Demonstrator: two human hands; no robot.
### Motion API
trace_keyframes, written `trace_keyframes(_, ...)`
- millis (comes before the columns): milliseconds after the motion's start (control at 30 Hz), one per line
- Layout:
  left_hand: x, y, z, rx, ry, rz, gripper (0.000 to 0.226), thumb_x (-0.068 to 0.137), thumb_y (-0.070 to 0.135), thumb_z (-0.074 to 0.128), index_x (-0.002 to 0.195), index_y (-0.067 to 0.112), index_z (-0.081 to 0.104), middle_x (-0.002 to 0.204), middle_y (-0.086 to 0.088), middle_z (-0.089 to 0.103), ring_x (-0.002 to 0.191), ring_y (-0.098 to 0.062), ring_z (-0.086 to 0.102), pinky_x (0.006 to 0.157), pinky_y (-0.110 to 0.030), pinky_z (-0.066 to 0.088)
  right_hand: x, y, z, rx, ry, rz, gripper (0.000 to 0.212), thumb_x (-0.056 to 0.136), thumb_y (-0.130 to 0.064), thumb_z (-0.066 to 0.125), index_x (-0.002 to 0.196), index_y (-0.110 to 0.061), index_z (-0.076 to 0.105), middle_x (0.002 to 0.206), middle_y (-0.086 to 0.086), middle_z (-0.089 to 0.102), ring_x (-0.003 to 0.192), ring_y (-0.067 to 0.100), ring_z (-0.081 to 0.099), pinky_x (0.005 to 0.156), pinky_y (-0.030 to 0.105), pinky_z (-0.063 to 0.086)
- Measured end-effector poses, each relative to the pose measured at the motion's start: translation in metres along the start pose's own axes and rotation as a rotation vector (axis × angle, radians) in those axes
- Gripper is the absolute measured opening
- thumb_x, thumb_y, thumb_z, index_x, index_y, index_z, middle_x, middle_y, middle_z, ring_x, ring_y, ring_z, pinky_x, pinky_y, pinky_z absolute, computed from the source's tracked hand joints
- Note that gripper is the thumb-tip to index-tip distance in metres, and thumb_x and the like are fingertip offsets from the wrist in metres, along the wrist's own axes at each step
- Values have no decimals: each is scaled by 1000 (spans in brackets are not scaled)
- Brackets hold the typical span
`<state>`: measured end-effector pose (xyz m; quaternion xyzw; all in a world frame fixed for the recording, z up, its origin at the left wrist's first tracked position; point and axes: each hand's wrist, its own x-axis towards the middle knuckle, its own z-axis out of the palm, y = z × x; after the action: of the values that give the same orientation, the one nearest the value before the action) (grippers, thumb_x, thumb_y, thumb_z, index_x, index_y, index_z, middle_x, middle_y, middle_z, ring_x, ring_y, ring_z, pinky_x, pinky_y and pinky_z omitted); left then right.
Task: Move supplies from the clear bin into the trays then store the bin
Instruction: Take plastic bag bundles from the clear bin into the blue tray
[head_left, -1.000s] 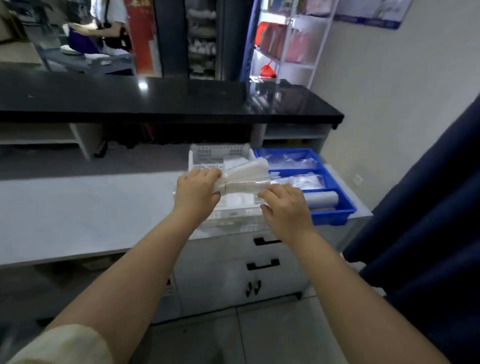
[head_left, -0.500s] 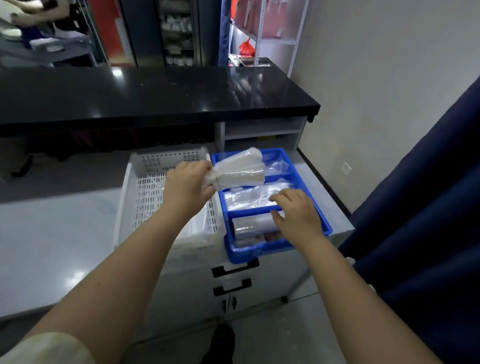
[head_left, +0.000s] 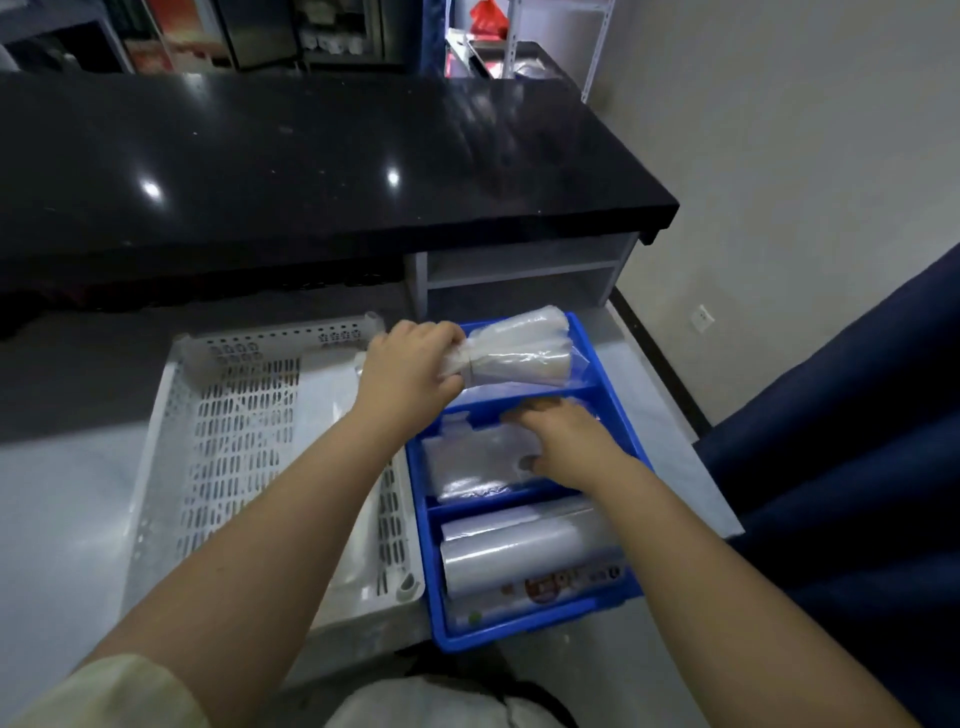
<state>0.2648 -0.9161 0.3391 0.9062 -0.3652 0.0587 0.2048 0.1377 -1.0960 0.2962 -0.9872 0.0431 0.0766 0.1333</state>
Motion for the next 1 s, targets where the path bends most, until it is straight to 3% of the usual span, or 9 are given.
trace_keyframes(133, 11, 6, 10, 4, -33, -9, 41, 75, 25, 64, 116, 21, 58, 108, -1, 66, 100, -28, 52, 82, -39, 38, 29, 7, 10, -25, -141, 21, 66, 70, -29, 77, 127, -40, 45, 132, 0, 49, 106, 24, 50, 83, 34, 45)
trace_keyframes(333, 9, 10, 15, 8, -38, -70, 41, 76, 26, 65, 116, 22, 58, 111, 0, 64, 103, -26, 51, 83, -38, 36, 45, 11, 25, -205, -313, -81, 84, 64, -35, 79, 137, -32, 38, 139, 4, 43, 124, 30, 38, 102, 43, 34)
trace_keyframes(467, 5, 11, 15, 12, -28, -116, 43, 77, 26, 66, 118, 22, 57, 114, 1, 64, 107, -26, 50, 85, -38, 35, 46, 9, 28, -152, -360, -75, 64, 68, -30, 76, 125, -27, 48, 128, 5, 51, 115, 29, 46, 96, 40, 38)
trace_keyframes(600, 0, 10, 12, 6, 3, -159, 41, 76, 25, 66, 116, 23, 58, 113, 3, 65, 104, -24, 51, 83, -38, 37, 41, 13, 22, 13, -322, -87, 40, 78, -14, 65, 114, -32, 58, 112, 3, 62, 100, 27, 57, 78, 30, 40)
trace_keyframes(733, -4, 8, 5, 9, 62, -190, 39, 76, 25, 67, 114, 23, 59, 108, 1, 66, 100, -24, 53, 83, -39, 40, 23, 12, 9, 18, -195, -147, 35, 86, -17, 56, 113, -38, 56, 108, 2, 60, 90, 23, 53, 83, 33, 45)
trace_keyframes(900, 7, 14, -12, 38, 108, -177, 38, 76, 27, 67, 113, 23, 60, 105, 1, 67, 96, -24, 54, 80, -39, 42, -1, 7, -32, -71, 112, -301, 27, 77, -6, 64, 99, -22, 63, 94, 2, 63, 86, 23, 48, 73, 33, 36)
trace_keyframes(1000, 16, 21, -22, 45, 108, -163, 38, 76, 29, 67, 112, 24, 60, 104, 2, 67, 95, -25, 55, 79, -40, 44, -16, 11, -62, -129, 228, -361, 25, 71, 5, 63, 90, -11, 63, 85, 7, 65, 81, 30, 51, 69, 39, 39)
